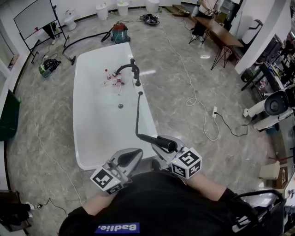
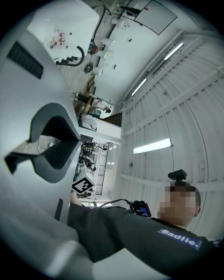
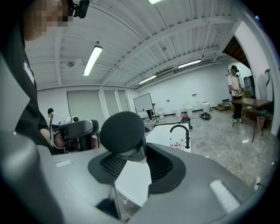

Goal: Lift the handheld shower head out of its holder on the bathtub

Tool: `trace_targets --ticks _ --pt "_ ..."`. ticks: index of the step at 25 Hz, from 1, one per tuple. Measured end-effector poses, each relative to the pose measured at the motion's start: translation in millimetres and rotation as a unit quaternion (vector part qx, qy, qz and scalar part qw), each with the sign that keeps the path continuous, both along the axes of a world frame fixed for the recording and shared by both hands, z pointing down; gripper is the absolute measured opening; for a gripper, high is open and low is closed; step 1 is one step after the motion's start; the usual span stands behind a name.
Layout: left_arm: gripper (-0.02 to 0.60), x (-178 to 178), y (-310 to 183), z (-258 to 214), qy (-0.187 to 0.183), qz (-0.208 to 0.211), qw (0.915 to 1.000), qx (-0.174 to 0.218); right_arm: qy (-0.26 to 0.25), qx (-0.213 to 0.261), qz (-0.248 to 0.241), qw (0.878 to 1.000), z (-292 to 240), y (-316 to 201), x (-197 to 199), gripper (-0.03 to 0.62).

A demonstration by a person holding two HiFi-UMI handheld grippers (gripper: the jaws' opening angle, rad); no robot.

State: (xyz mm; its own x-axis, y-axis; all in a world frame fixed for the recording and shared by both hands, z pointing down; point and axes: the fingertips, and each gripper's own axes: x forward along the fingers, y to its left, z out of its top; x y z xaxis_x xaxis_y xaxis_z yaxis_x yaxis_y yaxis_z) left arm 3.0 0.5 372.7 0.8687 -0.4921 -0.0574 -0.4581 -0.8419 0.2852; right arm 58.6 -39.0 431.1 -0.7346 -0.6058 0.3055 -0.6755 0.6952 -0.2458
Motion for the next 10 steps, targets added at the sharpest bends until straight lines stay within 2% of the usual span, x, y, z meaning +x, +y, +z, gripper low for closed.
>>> trace_targets --ticks 10 --pt "-0.006 0.3 2.3 -1.3 -0.002 0.0 1.0 0.0 -0.001 -0.003 0.0 1.0 0.5 -0.6 1.8 0.135"
